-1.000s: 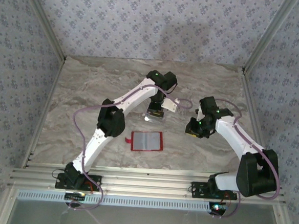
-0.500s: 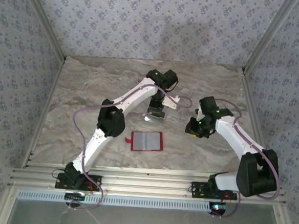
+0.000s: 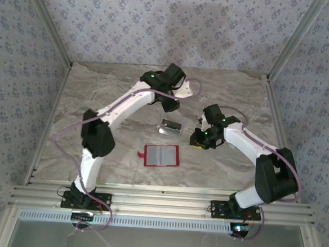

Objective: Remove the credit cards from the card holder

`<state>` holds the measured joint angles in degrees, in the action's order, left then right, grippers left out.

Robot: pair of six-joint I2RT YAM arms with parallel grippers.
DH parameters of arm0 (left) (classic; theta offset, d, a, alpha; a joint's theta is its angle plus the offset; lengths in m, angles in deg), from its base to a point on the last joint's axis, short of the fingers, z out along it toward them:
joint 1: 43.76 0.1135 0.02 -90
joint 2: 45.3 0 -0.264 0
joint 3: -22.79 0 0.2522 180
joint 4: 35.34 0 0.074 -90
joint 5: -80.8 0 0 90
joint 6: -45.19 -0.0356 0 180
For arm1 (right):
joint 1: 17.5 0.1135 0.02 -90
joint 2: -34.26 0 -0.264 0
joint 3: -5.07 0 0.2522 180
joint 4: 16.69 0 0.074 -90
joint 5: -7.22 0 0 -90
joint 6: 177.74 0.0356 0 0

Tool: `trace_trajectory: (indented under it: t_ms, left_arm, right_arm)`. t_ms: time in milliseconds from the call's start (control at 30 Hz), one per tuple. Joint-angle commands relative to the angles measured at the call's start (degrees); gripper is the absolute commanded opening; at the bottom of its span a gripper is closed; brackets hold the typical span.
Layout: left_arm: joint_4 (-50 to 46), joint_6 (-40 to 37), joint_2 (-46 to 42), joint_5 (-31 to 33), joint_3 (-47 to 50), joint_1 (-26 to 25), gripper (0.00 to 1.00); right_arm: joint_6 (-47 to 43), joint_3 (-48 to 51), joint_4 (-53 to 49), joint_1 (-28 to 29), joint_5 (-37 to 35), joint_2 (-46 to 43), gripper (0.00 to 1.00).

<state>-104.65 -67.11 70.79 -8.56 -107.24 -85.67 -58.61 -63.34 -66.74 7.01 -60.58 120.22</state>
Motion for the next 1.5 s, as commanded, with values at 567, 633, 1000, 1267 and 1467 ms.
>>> trace_trajectory:
  t_ms: [567,633,1000,1267,1467]
  left_arm:
    - [31.08,50.03,-29.05,-8.15,44.74,2.24,0.34]
    - [30.13,52.1,-29.94,-6.59,45.78,2.19,0.37]
    - [26.82,60.1,-31.19,-11.4,49.56,2.12,0.37]
    - [26.44,62.92,-28.56,-12.29,52.25,-0.21,0.35]
    - [31.33,68.3,-25.61,-16.73,55.75,-2.36,0.23]
  right_arm:
    - [4.56,-4.04,9.27,9.55,3.18,14.37,0.23]
    - [4.87,-3.6,9.65,10.07,2.69,14.8,0.23]
    - [9.02,-0.07,10.89,13.25,0.71,13.63,0.23]
    - [9.99,-0.04,10.19,13.0,-1.17,9.88,0.27]
    - [9.74,0.42,10.61,11.7,-0.37,9.0,0.23]
